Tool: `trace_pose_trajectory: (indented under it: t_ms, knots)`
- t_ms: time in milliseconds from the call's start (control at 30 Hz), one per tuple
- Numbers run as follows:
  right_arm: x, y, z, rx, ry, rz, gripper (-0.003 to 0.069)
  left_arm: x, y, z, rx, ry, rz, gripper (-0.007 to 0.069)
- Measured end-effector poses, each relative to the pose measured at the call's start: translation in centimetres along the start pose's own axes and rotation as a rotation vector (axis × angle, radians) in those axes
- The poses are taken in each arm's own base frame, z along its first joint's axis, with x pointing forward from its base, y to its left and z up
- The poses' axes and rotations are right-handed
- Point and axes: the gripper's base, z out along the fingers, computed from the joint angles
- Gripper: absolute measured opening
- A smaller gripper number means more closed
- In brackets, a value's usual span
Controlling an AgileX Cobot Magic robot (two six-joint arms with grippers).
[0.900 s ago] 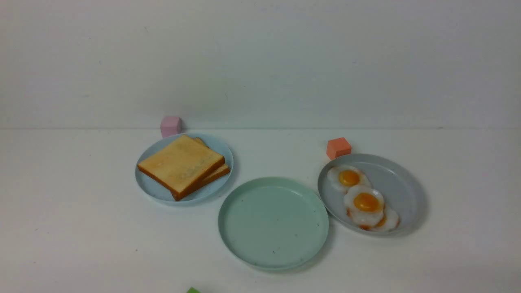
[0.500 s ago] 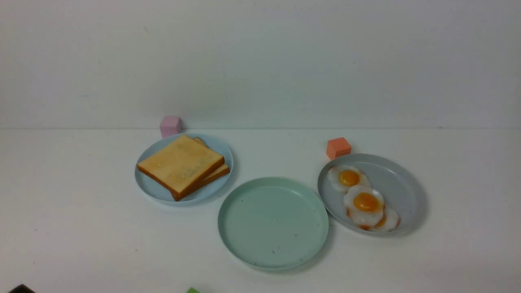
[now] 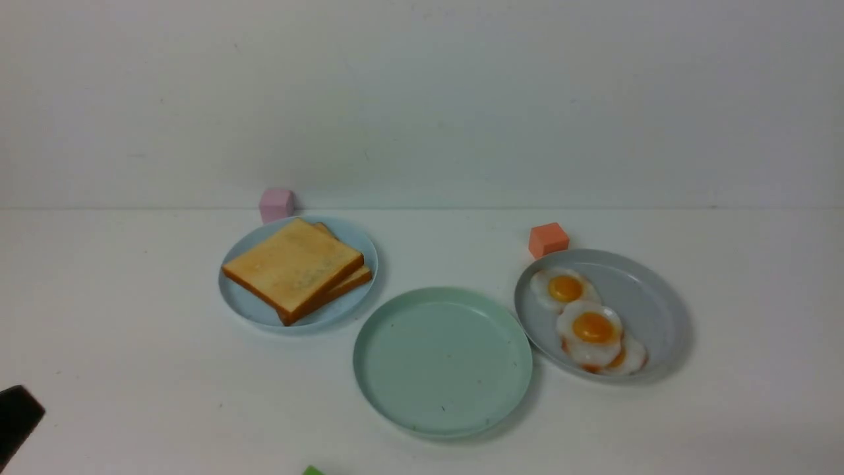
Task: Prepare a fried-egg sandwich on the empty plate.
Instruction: Use the left arm to grab a slice of bread
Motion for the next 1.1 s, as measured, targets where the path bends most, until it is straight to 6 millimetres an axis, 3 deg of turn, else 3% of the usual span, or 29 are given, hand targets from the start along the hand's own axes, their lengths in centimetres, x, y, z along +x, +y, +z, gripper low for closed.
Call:
trace_pose_trajectory:
  t_ms: [67, 200, 300, 333, 367, 567, 700, 833, 867, 900, 967, 1033, 1100]
  knots:
    - [0.0, 0.0, 0.0, 0.0, 0.0, 0.0, 0.0241, -1.6, -1.9, 1.4, -0.001, 0.208, 0.157, -0.0013]
    - [-0.1, 0.0, 0.0, -0.004, -0.01, 0.014, 0.0241, -2.5, -4.7, 3.5, 0.08, 0.476, 0.302, -0.0013]
    - [-0.1, 0.2, 0.0, -0.024, -0.022, 0.103, 0.0241, -2.9, -6.1, 5.0, 0.113, 0.584, 0.337, -0.0013]
    - [-0.2, 0.4, 0.1, -0.05, -0.038, 0.218, 0.0241, -2.7, -6.6, 6.3, 0.116, 0.646, 0.345, -0.0013]
    - [-0.3, 0.4, 0.1, -0.053, -0.04, 0.226, 0.0241, -2.8, -6.6, 6.3, 0.119, 0.644, 0.346, -0.0013]
    - [-1.8, 0.6, -0.1, -0.12, -0.192, 0.534, 0.0241, -1.2, -6.0, 11.2, 0.053, 0.779, 0.355, -0.0013]
    - [-2.8, 0.6, -0.5, -0.141, -0.252, 0.605, 0.0241, -1.5, -6.3, 13.8, 0.045, 0.8, 0.406, -0.0013]
    - [-5.7, 1.8, -2.1, -0.223, -0.175, 0.528, 0.0241, -1.8, -6.7, 16.0, 0.043, 0.814, 0.432, -0.0013]
    - [-8.4, 2.9, -3.6, -0.284, -0.08, 0.426, 0.0241, -2.0, -6.9, 17.4, 0.035, 0.825, 0.441, -0.0013]
    - [-8.7, 3.0, -3.6, -0.286, -0.058, 0.405, 0.0241, -2.0, -7.0, 17.8, 0.033, 0.829, 0.442, -0.0013]
    - [-12.7, 4.4, -5.4, -0.352, 0.154, 0.207, 0.0241, -1.9, -6.9, 20.5, 0.008, 0.86, 0.475, -0.0013]
    - [-14.0, 4.7, -5.7, -0.372, 0.234, 0.141, 0.0241, -1.9, -6.9, 21.5, 0.0, 0.867, 0.49, -0.0013]
    - [-17.1, 5.4, -5.9, -0.433, 0.387, 0.004, 0.0241, -1.9, -6.9, 24.3, -0.019, 0.879, 0.52, -0.0013]
